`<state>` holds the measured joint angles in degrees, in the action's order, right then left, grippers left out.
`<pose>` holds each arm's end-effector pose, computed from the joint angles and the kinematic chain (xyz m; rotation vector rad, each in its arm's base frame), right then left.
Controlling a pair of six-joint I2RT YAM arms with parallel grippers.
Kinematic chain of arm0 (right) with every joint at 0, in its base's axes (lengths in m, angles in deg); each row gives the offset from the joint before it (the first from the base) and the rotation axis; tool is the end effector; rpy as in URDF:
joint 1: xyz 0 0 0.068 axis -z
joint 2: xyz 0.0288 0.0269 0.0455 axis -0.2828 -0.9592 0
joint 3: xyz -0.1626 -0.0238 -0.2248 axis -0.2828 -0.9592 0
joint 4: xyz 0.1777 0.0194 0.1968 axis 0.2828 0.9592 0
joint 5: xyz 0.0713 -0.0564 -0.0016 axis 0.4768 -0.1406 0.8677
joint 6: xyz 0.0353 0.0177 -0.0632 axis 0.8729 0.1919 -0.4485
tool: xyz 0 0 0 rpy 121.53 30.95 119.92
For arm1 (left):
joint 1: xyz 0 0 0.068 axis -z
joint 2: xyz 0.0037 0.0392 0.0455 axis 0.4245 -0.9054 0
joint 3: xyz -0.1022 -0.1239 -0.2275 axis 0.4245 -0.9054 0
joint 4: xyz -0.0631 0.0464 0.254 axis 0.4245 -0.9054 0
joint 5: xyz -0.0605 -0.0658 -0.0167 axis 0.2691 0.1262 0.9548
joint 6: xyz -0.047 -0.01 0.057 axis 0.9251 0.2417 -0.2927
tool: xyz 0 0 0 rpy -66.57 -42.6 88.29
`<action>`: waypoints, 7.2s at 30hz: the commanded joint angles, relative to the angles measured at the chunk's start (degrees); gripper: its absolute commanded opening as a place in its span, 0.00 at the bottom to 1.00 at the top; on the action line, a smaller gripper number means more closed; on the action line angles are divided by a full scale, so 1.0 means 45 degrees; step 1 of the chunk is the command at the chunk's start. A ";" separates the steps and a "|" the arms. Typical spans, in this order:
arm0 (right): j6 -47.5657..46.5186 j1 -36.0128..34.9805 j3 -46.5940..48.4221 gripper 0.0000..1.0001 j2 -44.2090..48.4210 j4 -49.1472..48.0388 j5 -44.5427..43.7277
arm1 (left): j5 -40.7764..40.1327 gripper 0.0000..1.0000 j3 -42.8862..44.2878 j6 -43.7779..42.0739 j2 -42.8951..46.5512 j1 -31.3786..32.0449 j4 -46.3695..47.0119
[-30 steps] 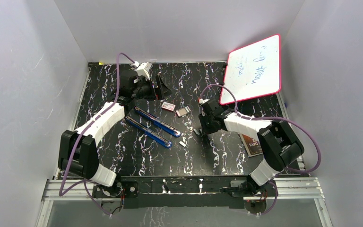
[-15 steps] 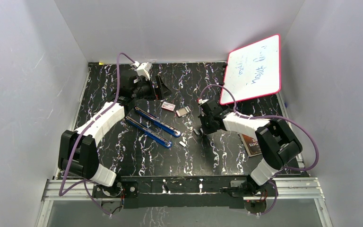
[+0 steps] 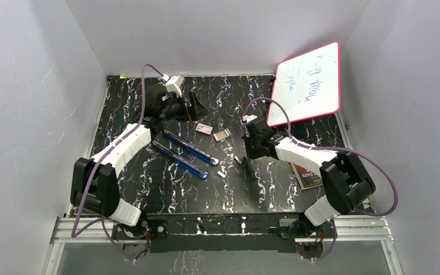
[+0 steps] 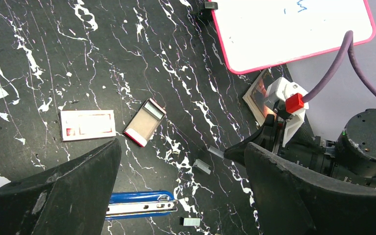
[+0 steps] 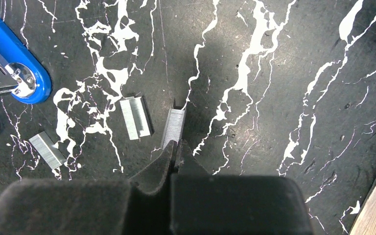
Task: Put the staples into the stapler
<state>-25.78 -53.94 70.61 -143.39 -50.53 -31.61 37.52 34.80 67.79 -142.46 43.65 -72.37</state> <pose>0.2628 0.1935 0.1763 -0.4369 2.4523 0.2618 0.3450 -0.1461 0.3024 0.2214 1.9442 -0.9724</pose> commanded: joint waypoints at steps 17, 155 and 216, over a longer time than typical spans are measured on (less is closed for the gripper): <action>0.0150 -0.0042 0.0075 0.09 0.0315 0.0137 -0.0254 | 0.0372 0.95 -0.0013 0.0015 -0.0046 0.0029 0.0052; 0.0443 0.1382 0.1278 0.03 0.7391 -0.7781 1.1450 | 0.5304 0.48 -0.1594 0.4795 0.1811 0.3794 1.7723; 0.1308 0.1557 0.0072 0.71 0.8310 -0.2546 -0.3413 | 0.1414 0.00 -0.1037 -1.8289 -0.0254 0.6510 -0.7582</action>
<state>-20.77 -47.50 70.59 -107.59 -59.23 -45.38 47.55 28.51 -8.29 -141.11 71.01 -102.23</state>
